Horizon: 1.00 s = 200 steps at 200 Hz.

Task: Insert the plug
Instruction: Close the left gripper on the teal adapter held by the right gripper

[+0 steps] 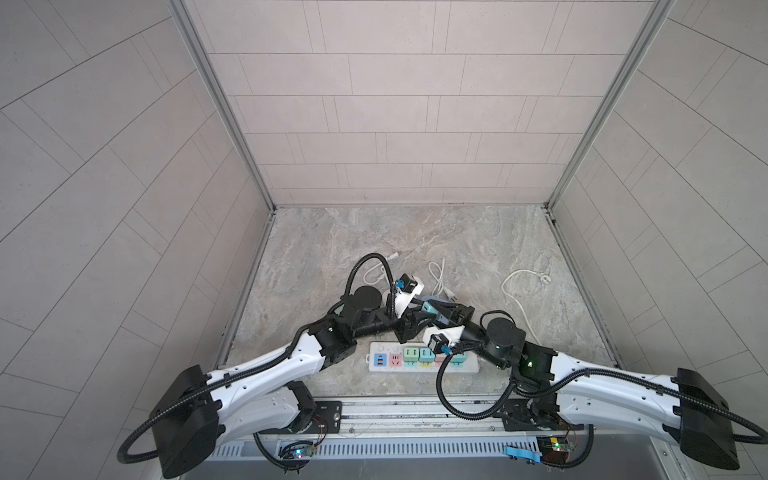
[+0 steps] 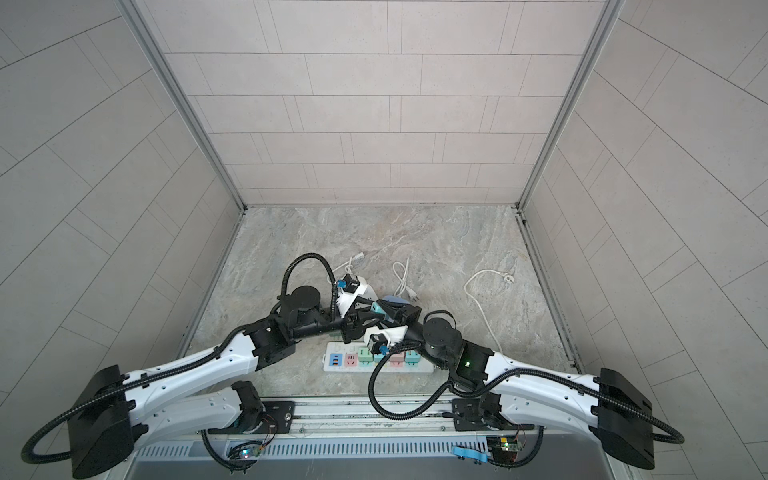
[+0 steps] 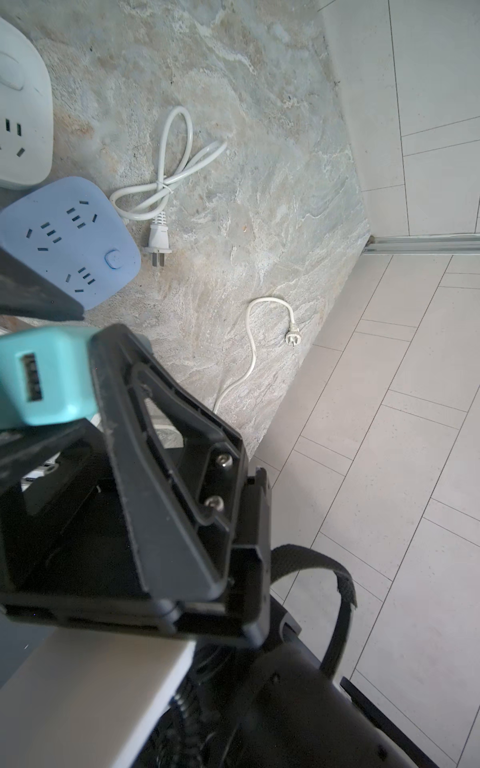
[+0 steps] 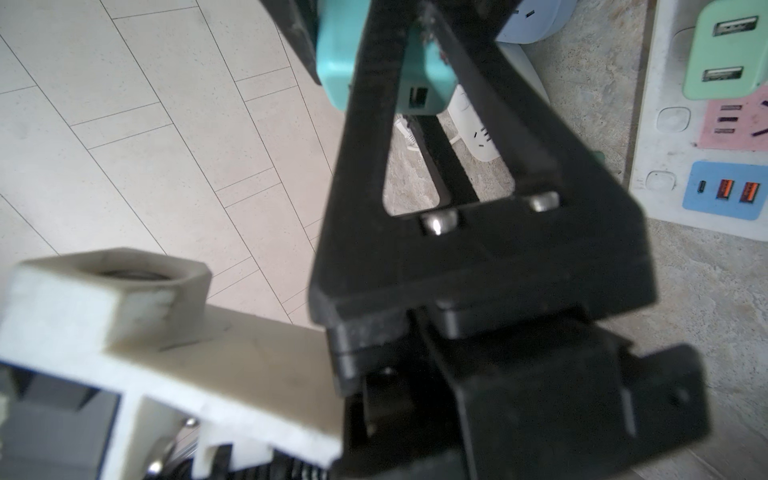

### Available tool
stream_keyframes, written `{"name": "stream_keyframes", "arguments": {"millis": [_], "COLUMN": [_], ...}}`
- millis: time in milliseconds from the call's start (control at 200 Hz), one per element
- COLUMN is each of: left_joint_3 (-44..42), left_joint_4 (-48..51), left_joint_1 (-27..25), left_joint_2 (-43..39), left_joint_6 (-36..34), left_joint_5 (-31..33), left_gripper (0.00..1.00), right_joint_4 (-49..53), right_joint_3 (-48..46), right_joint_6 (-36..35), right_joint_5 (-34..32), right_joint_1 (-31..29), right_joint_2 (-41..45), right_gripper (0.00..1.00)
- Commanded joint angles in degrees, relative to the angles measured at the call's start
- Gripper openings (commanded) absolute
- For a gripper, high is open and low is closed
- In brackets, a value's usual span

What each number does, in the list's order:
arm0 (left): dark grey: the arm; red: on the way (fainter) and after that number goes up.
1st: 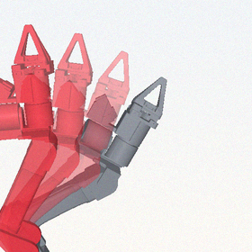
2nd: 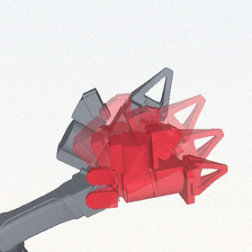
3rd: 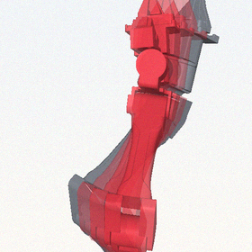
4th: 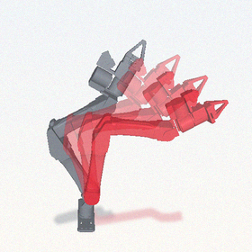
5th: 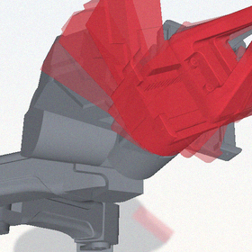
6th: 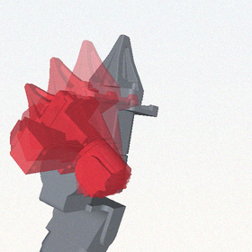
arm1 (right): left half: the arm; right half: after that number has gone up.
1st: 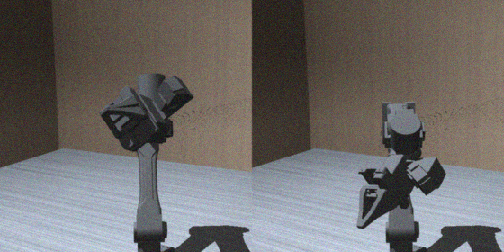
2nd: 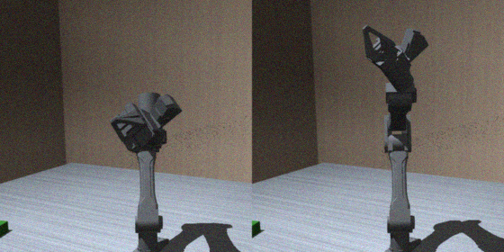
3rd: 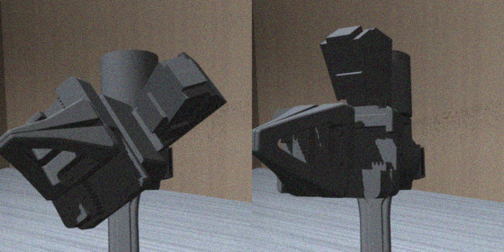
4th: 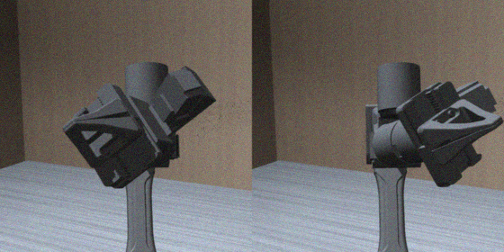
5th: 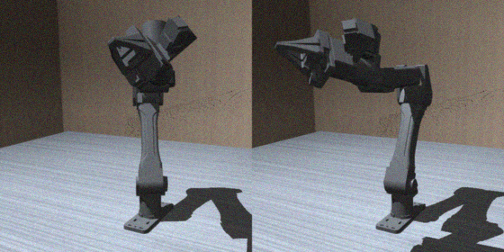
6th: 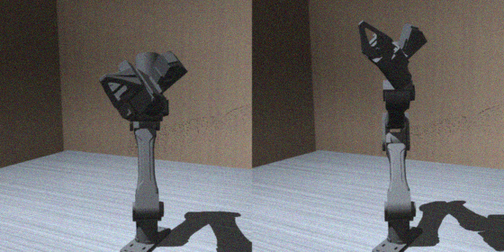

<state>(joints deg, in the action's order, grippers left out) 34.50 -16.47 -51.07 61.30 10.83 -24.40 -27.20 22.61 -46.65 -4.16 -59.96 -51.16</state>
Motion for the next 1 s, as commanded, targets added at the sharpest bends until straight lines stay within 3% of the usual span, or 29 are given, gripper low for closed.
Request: {"name": "stream_keyframes", "arguments": {"millis": [0,680,996], "left_joint_3": [1.56,3.75,5.70], "left_joint_4": [-0.91,1.77,2.41], "left_joint_1": [-0.34,-0.35,-0.39], "left_joint_2": [0.39,4.14,7.38], "left_joint_6": [-0.59,-1.41,-1.51], "left_joint_5": [-0.47,-0.88,-4.63], "left_gripper": [0.43,0.29,0.30], "right_joint_4": [-2.28,-1.83,-1.49], "right_joint_3": [1.52,3.24,3.75], "right_joint_6": [0.86,0.73,0.51], "right_joint_5": [1.18,1.61,2.49], "right_joint_1": [-0.16,-0.20,-0.15], "right_joint_2": [0.39,-0.93,-0.87], "right_gripper": [0.00,0.00,0.00]}}
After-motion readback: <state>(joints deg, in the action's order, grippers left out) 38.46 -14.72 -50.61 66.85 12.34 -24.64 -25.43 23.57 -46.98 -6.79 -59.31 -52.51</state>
